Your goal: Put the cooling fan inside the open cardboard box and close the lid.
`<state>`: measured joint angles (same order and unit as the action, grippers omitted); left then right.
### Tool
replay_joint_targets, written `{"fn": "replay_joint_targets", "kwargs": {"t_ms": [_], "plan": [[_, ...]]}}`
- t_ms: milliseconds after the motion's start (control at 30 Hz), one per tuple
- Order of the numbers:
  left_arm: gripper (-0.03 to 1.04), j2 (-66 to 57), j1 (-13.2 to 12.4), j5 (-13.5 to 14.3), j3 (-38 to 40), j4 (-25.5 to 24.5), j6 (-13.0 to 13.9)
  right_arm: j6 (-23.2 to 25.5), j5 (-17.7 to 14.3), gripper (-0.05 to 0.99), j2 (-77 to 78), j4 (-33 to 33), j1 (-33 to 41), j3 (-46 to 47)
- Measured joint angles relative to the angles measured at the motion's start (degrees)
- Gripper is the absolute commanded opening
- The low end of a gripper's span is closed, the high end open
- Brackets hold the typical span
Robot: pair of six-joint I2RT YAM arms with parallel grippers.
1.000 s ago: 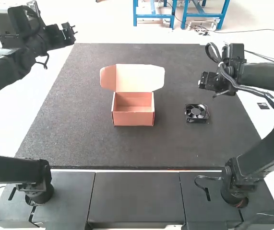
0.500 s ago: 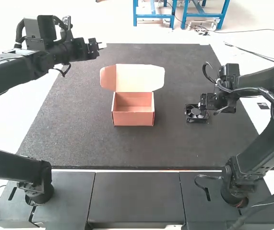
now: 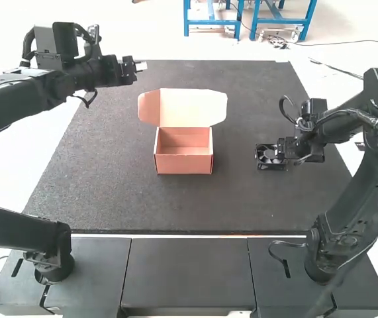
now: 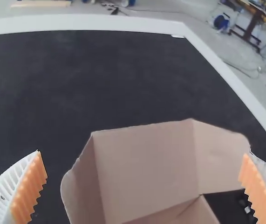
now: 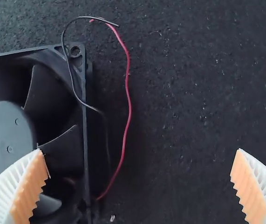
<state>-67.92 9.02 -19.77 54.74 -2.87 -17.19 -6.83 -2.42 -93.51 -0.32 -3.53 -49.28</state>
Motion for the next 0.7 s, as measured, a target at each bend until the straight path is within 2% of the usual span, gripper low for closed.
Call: {"fn": "replay_joint_targets", "kwargs": {"t_ms": [267, 467, 567, 633, 700], "plan": [[0.97, 0.0, -0.02, 0.02, 0.0, -0.35, 1.29, -0.28, -0.59, 0.9, -2.78, 2.03, -0.04, -1.03], [0.97, 0.0, -0.92, 0.0, 0.0, -0.42, 2.19, -0.39, -0.5, 0.58, -4.76, 2.45, -0.02, -2.1], [0.97, 0.0, -1.9, -0.02, 0.0, -0.42, 2.51, -0.7, 0.39, 0.3, -5.07, 2.36, 0.07, -2.12], [0.97, 0.0, -2.47, -0.11, 0.0, -0.42, 2.69, -0.85, 1.46, 0.15, -5.07, 2.34, 0.37, -2.12], [0.97, 0.0, -2.86, -0.2, 0.0, -0.39, 2.86, -1.2, 2.14, 0.13, -5.07, 2.32, 0.52, -2.1]]}}
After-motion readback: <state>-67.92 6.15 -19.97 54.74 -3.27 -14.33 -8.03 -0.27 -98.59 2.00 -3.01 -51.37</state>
